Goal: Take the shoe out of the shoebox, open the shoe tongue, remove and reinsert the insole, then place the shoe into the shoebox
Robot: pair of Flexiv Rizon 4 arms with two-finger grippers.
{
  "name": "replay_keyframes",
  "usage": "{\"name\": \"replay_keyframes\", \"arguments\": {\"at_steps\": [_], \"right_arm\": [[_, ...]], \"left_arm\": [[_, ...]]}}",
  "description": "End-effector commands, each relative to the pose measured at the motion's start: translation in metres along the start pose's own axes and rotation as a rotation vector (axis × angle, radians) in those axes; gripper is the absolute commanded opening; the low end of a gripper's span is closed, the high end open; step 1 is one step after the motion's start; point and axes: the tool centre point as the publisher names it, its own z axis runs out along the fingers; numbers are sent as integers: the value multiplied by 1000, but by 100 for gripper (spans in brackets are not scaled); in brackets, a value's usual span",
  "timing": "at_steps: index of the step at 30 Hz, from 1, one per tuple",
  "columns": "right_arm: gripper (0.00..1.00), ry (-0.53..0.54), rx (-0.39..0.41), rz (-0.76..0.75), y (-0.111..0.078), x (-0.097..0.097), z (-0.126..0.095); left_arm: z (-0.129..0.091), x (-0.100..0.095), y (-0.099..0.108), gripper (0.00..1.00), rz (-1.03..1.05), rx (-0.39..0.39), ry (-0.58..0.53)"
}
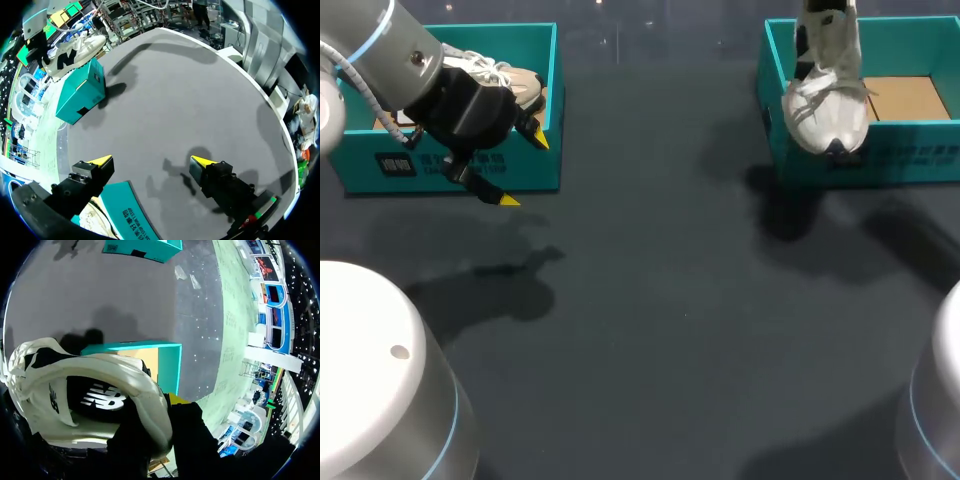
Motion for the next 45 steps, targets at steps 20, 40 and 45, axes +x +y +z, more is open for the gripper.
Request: {"name": "replay_keyframes", "arguments": {"at_steps": [20,40,45], "right_arm": [[0,58,-145,2,-60,-35,33],[0,104,-48,359,-123,-62,75],[0,125,133,553,-129,-62,81]], "left_arm": [[-1,1,0,100,1,-3,0],[-1,1,0,100,1,-3,0],[-1,1,0,100,1,-3,0]]}}
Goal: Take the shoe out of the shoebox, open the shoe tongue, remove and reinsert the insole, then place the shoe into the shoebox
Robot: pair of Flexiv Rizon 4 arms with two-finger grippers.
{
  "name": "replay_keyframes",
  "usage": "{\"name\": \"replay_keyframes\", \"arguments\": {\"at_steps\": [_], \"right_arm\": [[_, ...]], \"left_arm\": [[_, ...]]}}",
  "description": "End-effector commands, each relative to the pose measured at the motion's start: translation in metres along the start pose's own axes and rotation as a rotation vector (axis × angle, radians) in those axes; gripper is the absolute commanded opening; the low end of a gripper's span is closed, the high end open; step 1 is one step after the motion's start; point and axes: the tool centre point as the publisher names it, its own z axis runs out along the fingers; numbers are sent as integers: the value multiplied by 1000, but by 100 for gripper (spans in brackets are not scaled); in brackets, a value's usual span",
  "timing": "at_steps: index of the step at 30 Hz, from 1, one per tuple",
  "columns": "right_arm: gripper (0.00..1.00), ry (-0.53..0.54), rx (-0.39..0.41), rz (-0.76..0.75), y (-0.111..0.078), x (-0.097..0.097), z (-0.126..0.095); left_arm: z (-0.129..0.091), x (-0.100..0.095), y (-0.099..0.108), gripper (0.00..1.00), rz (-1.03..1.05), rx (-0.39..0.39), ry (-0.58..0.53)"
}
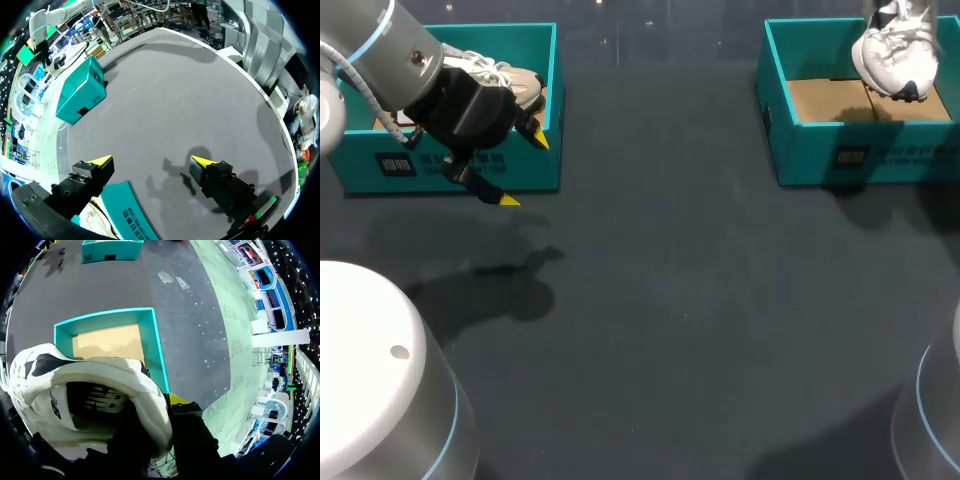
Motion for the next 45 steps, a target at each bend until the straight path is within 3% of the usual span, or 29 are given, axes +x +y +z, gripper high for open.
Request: {"name": "replay_keyframes", "arguments": {"at_steps": [1,12,15,21,24,27,42,45], "right_arm": [[0,-14,234,316,7,-4,0],[0,-14,234,316,7,-4,0],[0,22,288,521,-14,-4,6],[0,2,361,762,-47,9,6],[0,-44,385,855,-55,16,3],[0,-212,478,1018,-62,24,3],[0,-212,478,1018,-62,24,3],[0,-195,492,1083,-76,28,4]], "left_arm": [[-1,1,0,100,1,-3,0],[-1,1,0,100,1,-3,0],[-1,1,0,100,1,-3,0],[-1,1,0,100,1,-3,0],[-1,1,0,100,1,-3,0],[-1,1,0,100,1,-3,0],[-1,1,0,100,1,-3,0],[-1,1,0,100,1,-3,0]]}}
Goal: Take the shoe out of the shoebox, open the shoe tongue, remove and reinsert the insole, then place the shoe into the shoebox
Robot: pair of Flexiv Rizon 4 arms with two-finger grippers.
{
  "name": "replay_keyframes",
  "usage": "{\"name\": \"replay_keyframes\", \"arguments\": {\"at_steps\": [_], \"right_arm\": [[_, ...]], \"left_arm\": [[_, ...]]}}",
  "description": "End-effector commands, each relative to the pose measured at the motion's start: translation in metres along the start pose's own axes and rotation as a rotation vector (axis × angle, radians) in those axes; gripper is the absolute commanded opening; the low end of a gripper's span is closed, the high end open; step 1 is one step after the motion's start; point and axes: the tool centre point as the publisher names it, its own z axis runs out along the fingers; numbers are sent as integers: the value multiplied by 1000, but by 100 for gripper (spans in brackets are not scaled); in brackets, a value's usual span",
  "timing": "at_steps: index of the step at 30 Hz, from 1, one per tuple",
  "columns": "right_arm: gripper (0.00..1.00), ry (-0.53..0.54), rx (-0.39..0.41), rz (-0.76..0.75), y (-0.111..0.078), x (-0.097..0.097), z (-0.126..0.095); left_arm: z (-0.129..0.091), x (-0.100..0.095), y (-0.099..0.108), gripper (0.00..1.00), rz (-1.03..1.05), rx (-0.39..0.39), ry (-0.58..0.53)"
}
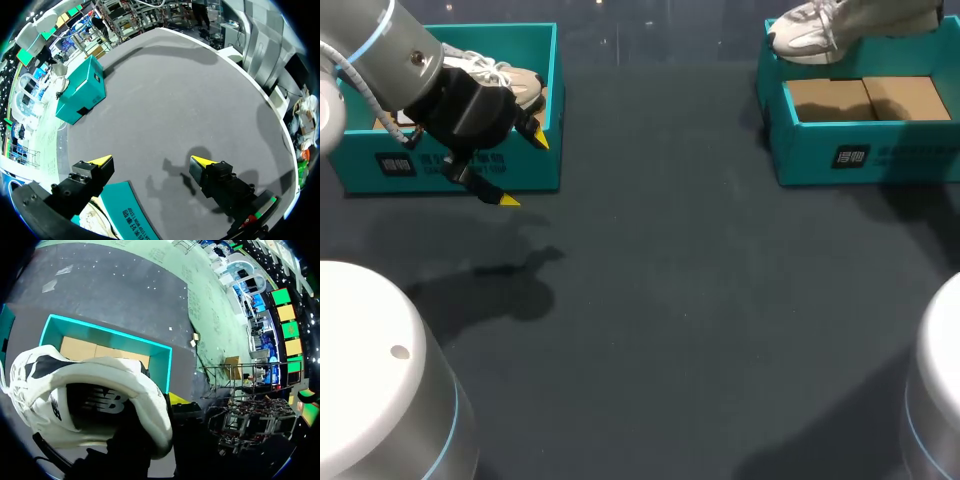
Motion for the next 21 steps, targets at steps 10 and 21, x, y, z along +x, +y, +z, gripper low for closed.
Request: {"name": "replay_keyframes", "arguments": {"at_steps": [10,21], "right_arm": [[0,-13,78,173,-42,-35,12],[0,-10,94,196,-59,-37,15]], "left_arm": [[-1,1,0,100,1,-3,-1],[-1,1,0,100,1,-3,-1]]}}
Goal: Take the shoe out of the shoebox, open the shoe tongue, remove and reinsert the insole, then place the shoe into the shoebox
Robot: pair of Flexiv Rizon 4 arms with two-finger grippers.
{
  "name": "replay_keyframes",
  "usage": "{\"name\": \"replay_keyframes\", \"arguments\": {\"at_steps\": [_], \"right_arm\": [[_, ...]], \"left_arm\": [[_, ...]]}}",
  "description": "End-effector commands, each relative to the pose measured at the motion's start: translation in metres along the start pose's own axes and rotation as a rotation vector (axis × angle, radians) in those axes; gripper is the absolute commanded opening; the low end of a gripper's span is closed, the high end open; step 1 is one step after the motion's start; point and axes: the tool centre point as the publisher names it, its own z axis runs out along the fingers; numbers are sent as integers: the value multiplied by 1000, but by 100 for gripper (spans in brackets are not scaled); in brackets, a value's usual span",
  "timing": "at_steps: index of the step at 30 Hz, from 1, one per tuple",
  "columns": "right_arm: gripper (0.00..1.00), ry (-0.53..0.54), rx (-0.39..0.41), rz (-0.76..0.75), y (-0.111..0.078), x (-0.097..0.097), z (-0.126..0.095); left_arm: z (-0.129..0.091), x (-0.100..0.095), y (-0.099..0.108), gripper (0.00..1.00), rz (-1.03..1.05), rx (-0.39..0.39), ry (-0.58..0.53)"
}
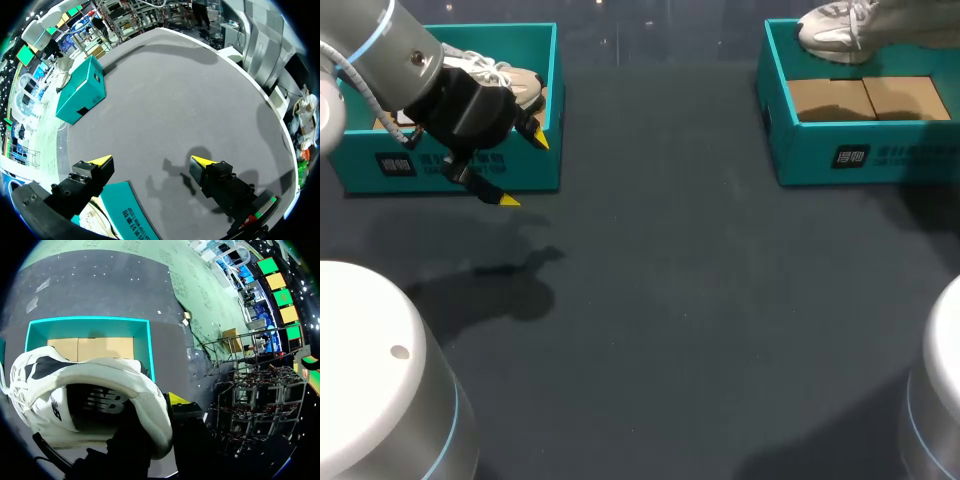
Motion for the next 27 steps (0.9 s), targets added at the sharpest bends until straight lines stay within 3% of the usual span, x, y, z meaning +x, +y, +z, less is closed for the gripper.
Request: {"name": "replay_keyframes", "arguments": {"at_steps": [1,7,17,27], "right_arm": [[0,2,-8,0,-3,-2,-2],[0,2,-8,0,-3,-2,-2],[0,20,6,41,-33,-4,20],[0,19,35,19,-53,8,44]], "left_arm": [[-1,1,0,100,1,-3,0],[-1,1,0,100,1,-3,0],[-1,1,0,100,1,-3,0],[-1,1,0,100,1,-3,0]]}}
